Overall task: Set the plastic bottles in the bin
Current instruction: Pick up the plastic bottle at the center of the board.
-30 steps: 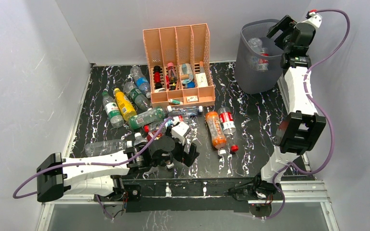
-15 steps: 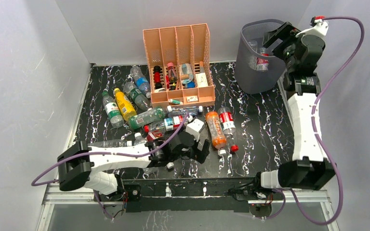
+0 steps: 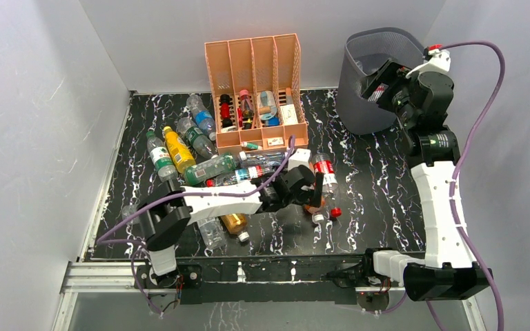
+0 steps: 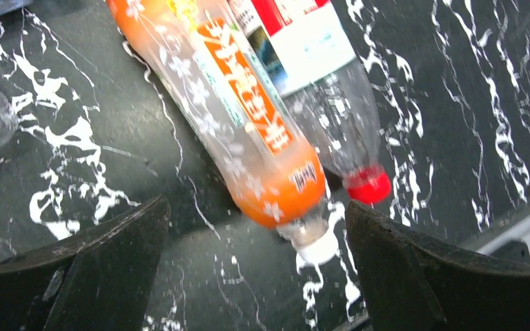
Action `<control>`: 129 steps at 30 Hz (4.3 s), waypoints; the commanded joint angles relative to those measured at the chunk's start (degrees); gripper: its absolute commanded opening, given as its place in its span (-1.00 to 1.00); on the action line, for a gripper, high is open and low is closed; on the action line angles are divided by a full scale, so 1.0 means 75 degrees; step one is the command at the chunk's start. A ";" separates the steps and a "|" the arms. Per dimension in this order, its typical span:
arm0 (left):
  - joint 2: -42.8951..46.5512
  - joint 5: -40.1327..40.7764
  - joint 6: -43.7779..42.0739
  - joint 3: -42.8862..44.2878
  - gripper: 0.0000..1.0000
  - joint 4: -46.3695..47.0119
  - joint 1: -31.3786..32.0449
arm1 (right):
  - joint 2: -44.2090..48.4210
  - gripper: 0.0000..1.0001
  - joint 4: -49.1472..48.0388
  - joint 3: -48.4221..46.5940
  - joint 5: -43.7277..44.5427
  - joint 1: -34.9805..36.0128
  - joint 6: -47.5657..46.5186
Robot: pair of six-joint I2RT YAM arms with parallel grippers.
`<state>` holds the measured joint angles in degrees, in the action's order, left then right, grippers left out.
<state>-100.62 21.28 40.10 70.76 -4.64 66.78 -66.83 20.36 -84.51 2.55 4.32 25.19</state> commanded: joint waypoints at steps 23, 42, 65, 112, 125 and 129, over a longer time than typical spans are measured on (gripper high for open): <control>-0.2246 -0.0255 0.1156 0.2002 0.93 -0.0972 -0.1048 | 0.0850 0.94 0.0588 0.0521 -0.0330 0.0033 -0.0561; -0.0987 -0.0307 0.1043 0.0296 0.02 -0.0453 -0.1170 | 0.1000 0.93 0.0353 0.1472 -0.0929 0.0039 -0.0413; 0.4580 -0.1236 -0.1943 -0.3103 0.08 0.1005 -0.1815 | -0.0353 0.94 -0.1134 0.2520 -0.3633 0.2167 0.1110; 0.3033 -0.4623 -0.1936 -0.2298 0.08 0.3369 -0.2951 | -0.1883 0.96 -0.1774 0.2561 -0.3774 0.3250 0.1340; 0.3025 -0.4470 -0.1913 -0.2355 0.33 0.3276 -0.2952 | -0.2018 0.23 -0.1766 0.2358 -0.3761 0.3291 0.1290; 0.3254 -0.4217 -0.1971 -0.2431 0.61 0.3014 -0.2952 | -0.1937 0.15 -0.1555 0.2233 -0.3529 0.3292 0.1174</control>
<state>-78.67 -12.14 25.87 51.09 17.65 44.42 -81.93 9.15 -65.04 -25.36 28.91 35.55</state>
